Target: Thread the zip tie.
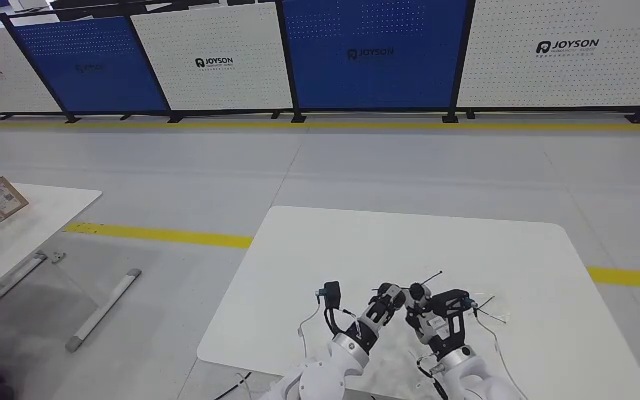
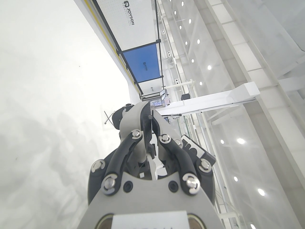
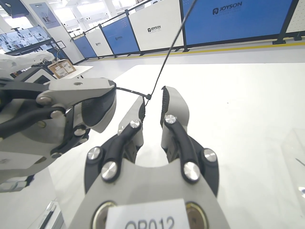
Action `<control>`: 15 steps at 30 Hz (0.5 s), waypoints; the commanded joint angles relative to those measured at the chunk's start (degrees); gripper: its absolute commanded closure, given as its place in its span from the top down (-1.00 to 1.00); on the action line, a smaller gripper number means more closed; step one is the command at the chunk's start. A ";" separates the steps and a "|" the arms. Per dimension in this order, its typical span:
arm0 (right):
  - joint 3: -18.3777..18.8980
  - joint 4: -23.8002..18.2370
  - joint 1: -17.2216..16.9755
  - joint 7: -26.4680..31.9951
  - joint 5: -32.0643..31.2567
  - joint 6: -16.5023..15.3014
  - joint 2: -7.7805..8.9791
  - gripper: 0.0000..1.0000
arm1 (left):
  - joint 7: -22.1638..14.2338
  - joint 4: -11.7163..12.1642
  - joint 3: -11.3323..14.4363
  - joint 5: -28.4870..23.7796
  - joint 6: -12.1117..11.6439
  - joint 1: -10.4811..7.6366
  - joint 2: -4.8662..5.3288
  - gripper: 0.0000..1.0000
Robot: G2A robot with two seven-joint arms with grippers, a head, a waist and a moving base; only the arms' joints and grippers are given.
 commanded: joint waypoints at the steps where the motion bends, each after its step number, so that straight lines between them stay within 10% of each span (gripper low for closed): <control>1: 0.01 -0.02 -0.03 -0.06 0.02 0.03 -0.01 -1.00 | 0.00 0.05 0.00 0.07 -0.11 0.00 -0.03 -1.00; 15: -0.50 0.38 0.29 0.87 -0.59 0.23 -0.15 -1.00 | -0.51 -0.56 -0.11 0.38 -2.57 0.72 -0.12 -1.00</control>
